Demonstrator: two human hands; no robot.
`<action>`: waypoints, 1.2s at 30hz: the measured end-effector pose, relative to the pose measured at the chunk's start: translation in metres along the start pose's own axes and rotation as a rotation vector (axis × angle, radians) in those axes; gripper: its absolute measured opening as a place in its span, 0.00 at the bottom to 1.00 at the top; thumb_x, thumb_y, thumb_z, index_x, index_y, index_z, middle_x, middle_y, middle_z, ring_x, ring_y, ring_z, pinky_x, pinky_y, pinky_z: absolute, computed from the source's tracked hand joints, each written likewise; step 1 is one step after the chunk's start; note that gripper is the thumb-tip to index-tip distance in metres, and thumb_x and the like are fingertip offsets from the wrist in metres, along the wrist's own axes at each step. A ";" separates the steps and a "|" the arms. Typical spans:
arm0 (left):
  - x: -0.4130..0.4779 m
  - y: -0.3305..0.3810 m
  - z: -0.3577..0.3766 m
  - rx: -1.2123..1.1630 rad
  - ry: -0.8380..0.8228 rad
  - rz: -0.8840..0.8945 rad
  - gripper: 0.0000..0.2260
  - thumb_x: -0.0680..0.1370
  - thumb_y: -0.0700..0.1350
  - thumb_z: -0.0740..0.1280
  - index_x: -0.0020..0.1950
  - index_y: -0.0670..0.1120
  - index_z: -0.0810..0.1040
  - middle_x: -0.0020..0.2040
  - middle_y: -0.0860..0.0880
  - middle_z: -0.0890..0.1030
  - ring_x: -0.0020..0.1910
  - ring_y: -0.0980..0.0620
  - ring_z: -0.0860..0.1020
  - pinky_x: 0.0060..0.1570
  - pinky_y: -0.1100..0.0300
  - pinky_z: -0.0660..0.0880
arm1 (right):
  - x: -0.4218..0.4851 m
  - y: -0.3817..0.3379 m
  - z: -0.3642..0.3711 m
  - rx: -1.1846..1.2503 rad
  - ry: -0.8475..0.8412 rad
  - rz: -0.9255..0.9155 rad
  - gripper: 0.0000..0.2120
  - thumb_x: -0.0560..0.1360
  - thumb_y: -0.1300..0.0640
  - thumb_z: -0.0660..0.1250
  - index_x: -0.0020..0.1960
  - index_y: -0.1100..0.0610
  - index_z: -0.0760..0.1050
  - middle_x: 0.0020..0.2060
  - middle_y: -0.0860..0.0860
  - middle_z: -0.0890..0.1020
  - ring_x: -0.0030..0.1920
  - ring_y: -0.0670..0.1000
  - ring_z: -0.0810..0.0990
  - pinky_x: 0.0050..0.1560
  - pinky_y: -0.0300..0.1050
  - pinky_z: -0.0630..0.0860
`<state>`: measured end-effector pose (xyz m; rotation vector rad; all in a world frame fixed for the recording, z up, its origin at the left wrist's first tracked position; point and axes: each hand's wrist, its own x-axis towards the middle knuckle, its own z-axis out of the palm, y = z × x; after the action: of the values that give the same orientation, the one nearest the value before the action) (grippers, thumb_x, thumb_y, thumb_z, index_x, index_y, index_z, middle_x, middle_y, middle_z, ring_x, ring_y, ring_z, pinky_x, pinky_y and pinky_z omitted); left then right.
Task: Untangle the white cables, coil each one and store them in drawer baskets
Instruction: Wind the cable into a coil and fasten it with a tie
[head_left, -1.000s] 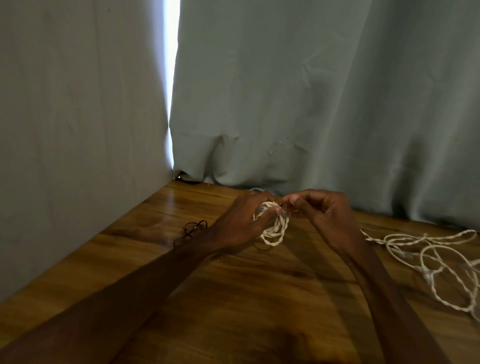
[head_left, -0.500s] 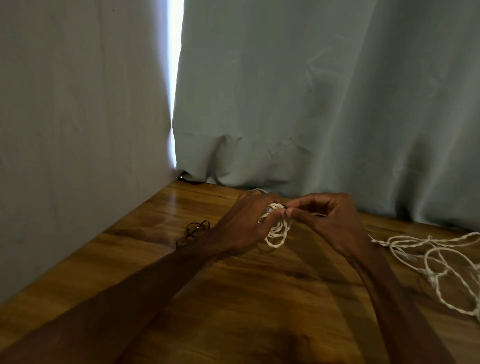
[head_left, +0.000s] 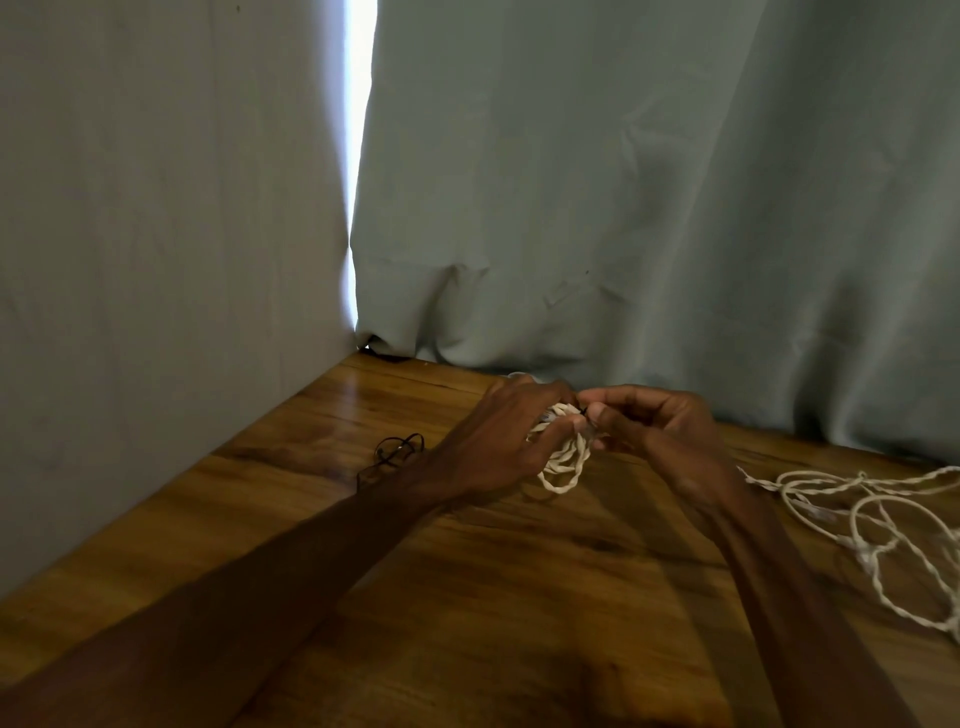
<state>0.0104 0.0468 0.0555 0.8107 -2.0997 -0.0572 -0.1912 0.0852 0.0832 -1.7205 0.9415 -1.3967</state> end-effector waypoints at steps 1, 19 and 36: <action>0.000 0.000 0.000 0.003 -0.006 -0.002 0.11 0.83 0.51 0.63 0.58 0.48 0.80 0.49 0.52 0.83 0.49 0.52 0.79 0.55 0.46 0.74 | 0.000 0.000 0.000 -0.020 -0.007 -0.008 0.09 0.76 0.64 0.72 0.55 0.62 0.85 0.46 0.58 0.88 0.49 0.67 0.85 0.51 0.49 0.85; -0.001 0.008 -0.003 -0.007 -0.016 0.007 0.11 0.83 0.51 0.63 0.59 0.47 0.80 0.52 0.52 0.83 0.52 0.53 0.78 0.60 0.45 0.72 | 0.005 0.000 -0.005 -0.129 -0.003 -0.042 0.07 0.76 0.63 0.72 0.52 0.63 0.85 0.44 0.55 0.88 0.44 0.62 0.86 0.39 0.44 0.85; -0.001 0.008 0.001 0.015 -0.019 0.047 0.07 0.84 0.48 0.65 0.57 0.49 0.80 0.51 0.56 0.81 0.50 0.59 0.74 0.56 0.54 0.68 | 0.000 -0.003 -0.010 -0.050 -0.028 0.072 0.12 0.69 0.59 0.76 0.50 0.62 0.86 0.44 0.58 0.88 0.46 0.60 0.87 0.46 0.50 0.85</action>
<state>0.0061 0.0540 0.0567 0.7718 -2.1383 -0.0231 -0.2006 0.0864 0.0875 -1.7209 1.0206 -1.3094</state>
